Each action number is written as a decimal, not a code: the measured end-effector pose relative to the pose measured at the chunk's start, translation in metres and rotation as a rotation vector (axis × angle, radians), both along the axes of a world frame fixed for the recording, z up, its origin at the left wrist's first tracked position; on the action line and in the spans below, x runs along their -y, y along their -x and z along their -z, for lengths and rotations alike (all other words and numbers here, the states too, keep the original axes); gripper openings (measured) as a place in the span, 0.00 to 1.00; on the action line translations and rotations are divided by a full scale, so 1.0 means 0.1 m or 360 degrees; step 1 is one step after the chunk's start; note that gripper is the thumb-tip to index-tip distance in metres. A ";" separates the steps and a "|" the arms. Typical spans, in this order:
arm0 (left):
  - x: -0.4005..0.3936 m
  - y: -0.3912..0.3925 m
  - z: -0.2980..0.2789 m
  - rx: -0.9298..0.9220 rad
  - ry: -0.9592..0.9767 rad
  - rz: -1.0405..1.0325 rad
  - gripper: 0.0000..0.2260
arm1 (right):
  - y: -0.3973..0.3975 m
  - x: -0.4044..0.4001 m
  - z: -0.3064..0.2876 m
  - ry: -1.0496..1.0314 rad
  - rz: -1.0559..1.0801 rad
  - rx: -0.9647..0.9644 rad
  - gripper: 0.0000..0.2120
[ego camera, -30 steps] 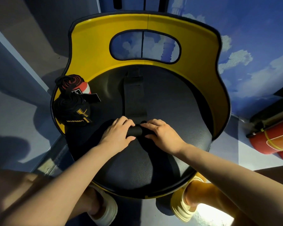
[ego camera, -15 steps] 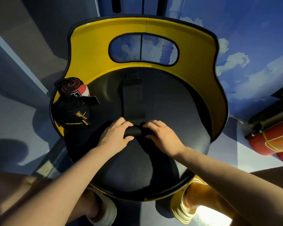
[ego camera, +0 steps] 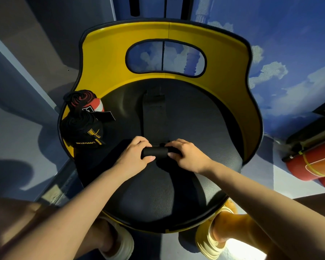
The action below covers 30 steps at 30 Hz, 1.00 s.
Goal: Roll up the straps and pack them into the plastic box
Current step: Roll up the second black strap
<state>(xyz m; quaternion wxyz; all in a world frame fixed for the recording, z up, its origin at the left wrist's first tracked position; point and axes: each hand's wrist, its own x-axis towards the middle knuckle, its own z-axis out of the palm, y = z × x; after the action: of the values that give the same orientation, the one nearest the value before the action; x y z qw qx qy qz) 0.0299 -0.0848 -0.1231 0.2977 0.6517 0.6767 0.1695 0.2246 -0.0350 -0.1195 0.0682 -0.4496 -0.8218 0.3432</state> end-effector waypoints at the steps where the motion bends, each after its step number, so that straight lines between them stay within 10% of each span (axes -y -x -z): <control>1: 0.00 0.01 0.01 0.0005 0.0016 0.0006 0.13 | 0.00 0.00 0.00 -0.0007 -0.0004 0.0012 0.17; 12: -0.05 0.01 0.04 0.0084 0.0108 -0.0069 0.15 | -0.03 0.12 0.09 -0.0538 -0.0239 0.0050 0.24; 30: -0.05 0.00 -0.03 0.0205 0.0054 -0.0137 0.14 | 0.07 0.02 0.03 -0.0223 -0.0099 0.0013 0.27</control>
<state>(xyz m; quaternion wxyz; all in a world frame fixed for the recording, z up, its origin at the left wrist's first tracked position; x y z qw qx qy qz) 0.0296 -0.0798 -0.1200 0.3442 0.6046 0.6863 0.2121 0.2173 -0.0372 -0.1222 0.0854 -0.4195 -0.8577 0.2849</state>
